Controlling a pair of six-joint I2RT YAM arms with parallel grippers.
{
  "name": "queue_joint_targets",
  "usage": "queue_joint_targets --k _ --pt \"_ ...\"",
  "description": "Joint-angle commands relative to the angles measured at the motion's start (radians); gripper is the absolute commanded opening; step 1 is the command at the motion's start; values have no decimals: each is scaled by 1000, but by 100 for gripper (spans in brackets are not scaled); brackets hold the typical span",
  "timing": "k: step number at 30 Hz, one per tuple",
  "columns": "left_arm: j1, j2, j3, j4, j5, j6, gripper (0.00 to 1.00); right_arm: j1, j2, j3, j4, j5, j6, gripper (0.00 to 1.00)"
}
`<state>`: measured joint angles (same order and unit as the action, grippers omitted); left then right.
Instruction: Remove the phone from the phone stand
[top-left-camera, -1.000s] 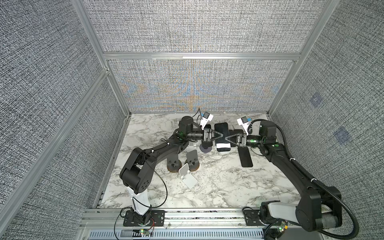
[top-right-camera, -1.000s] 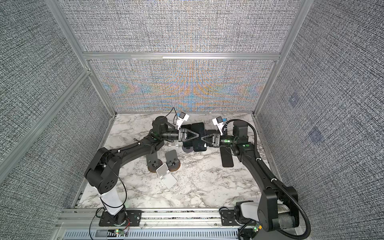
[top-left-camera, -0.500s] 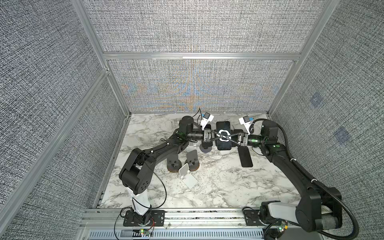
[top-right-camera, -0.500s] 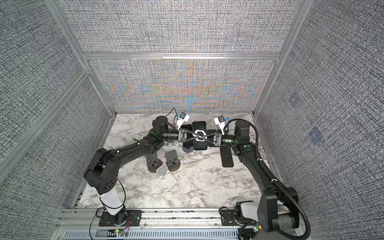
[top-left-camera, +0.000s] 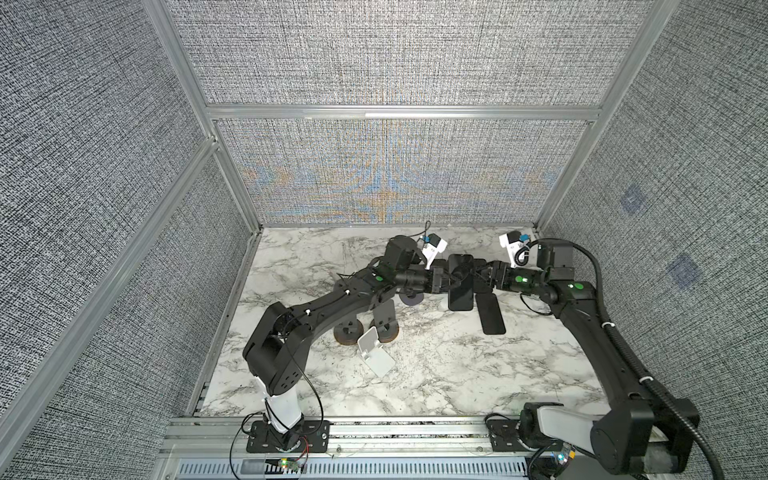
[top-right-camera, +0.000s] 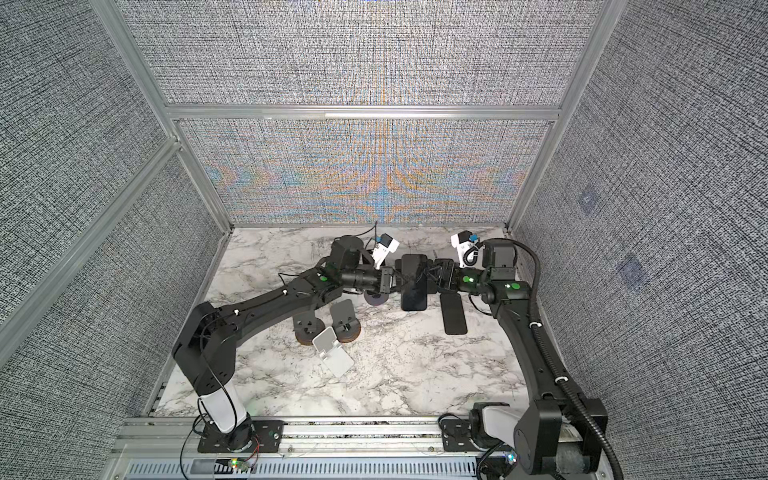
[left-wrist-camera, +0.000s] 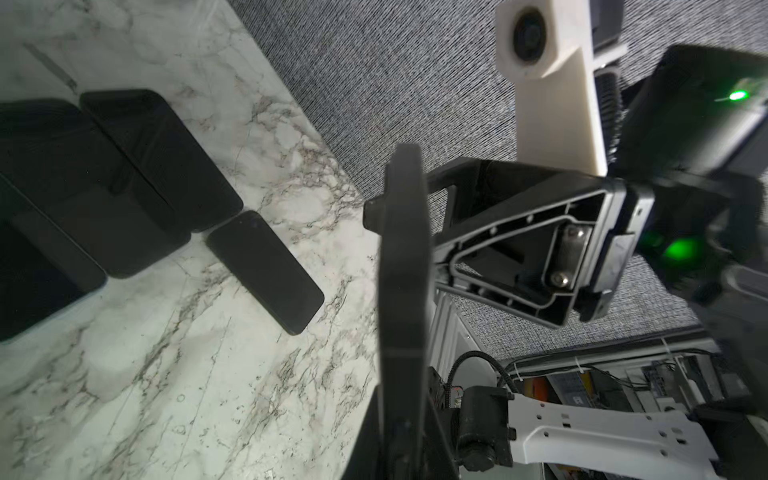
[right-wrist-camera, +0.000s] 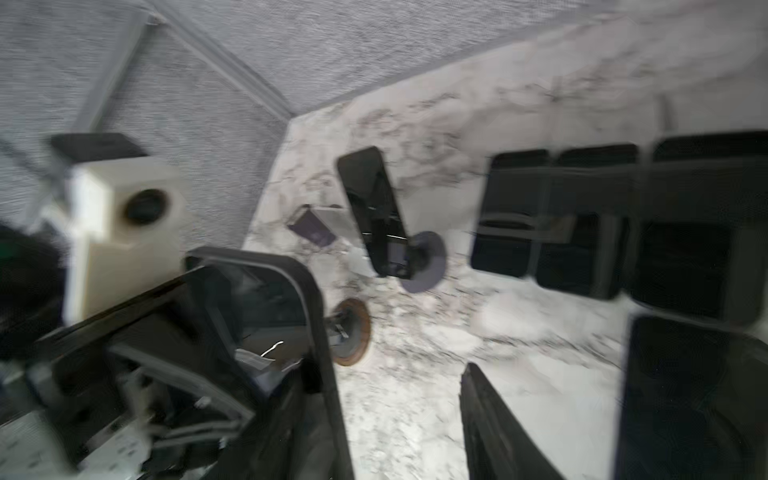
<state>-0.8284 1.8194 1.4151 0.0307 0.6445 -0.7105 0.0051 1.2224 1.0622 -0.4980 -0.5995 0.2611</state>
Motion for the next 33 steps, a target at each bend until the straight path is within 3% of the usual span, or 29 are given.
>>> queue_joint_targets --k 1,7,17,33 --pt "-33 62 69 -136 -116 -54 0 -19 15 -5 -211 395 -69 55" --pt "-94 232 288 -403 -292 -69 0 -65 68 -8 -208 499 -90 54" --pt "-139 410 448 -480 -383 -174 0 -133 205 28 -201 525 -123 51" --pt "-149 555 544 -448 -352 -322 0 -188 408 145 -291 419 -223 51"
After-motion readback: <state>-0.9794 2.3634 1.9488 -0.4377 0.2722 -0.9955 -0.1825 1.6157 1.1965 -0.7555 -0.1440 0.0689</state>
